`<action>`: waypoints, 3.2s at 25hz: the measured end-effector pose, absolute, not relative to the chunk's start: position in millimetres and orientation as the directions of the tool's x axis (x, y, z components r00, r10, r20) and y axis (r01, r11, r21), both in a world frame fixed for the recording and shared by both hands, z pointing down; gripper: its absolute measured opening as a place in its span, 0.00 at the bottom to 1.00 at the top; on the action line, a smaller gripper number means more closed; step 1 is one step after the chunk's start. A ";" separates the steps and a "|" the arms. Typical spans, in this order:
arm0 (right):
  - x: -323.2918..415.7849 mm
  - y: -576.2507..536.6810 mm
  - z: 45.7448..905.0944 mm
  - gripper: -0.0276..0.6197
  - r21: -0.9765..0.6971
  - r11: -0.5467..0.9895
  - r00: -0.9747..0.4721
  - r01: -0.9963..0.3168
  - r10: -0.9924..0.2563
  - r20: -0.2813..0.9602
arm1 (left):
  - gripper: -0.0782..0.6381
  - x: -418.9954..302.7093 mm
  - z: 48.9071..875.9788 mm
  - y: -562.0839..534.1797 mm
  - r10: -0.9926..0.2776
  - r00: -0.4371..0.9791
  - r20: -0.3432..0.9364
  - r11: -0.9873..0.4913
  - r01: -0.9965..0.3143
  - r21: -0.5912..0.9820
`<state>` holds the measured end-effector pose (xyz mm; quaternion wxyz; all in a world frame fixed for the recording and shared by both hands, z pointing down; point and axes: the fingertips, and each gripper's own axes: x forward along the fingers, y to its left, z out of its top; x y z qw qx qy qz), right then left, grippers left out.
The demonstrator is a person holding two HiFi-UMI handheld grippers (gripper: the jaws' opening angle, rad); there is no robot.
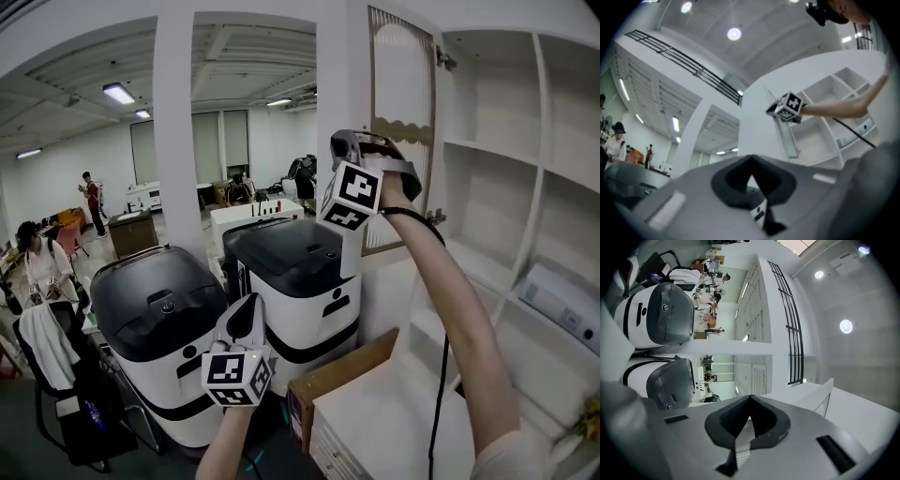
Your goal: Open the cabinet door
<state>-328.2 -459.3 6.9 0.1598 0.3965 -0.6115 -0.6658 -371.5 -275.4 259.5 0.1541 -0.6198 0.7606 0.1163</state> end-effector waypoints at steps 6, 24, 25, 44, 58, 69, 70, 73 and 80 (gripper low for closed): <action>-326.7 -459.6 6.2 0.04 0.948 -0.168 -0.629 -0.272 -0.714 -0.307 | 0.12 -367.1 261.5 -267.6 -0.915 -0.171 -0.365 0.199 -0.979 -0.040; -208.6 -357.2 0.1 0.04 0.876 -0.067 -0.691 -0.477 -0.587 -0.421 | 0.12 -261.6 213.7 -313.5 -0.882 0.087 -0.463 -0.051 -0.995 -0.091; -197.9 -354.0 7.2 0.04 0.874 -0.065 -0.688 -0.482 -0.589 -0.423 | 0.12 -249.5 211.2 -316.7 -0.876 0.112 -0.469 -0.070 -0.992 -0.106; -7.0 -300.6 182.4 0.04 0.538 0.195 -0.491 -0.820 -0.722 -0.487 | 0.12 -112.4 227.4 -302.1 -0.772 0.303 -0.559 -0.232 -0.953 -0.195; 28.8 -276.0 331.7 0.04 0.294 0.295 -0.387 -0.909 -0.859 -0.335 | 0.12 -97.4 330.9 -294.6 -0.865 0.296 -0.404 -0.284 -0.954 -0.092; 31.2 -268.8 393.2 0.04 0.229 0.342 -0.389 -0.911 -0.897 -0.210 | 0.12 -93.3 374.5 -289.9 -0.906 0.270 -0.326 -0.254 -0.963 -0.092; 31.1 -269.0 393.0 0.04 0.227 0.344 -0.391 -0.911 -0.896 -0.211 | 0.12 -92.8 375.1 -290.0 -0.906 0.269 -0.328 -0.252 -0.963 -0.094; 33.0 -270.2 394.2 0.04 0.218 0.348 -0.392 -0.912 -0.896 -0.208 | 0.12 -91.5 376.4 -290.1 -0.910 0.262 -0.322 -0.250 -0.965 -0.076; 36.8 -270.7 392.9 0.04 0.206 0.346 -0.387 -0.915 -0.898 -0.210 | 0.12 -96.2 376.9 -289.8 -0.911 0.255 -0.324 -0.240 -0.967 -0.088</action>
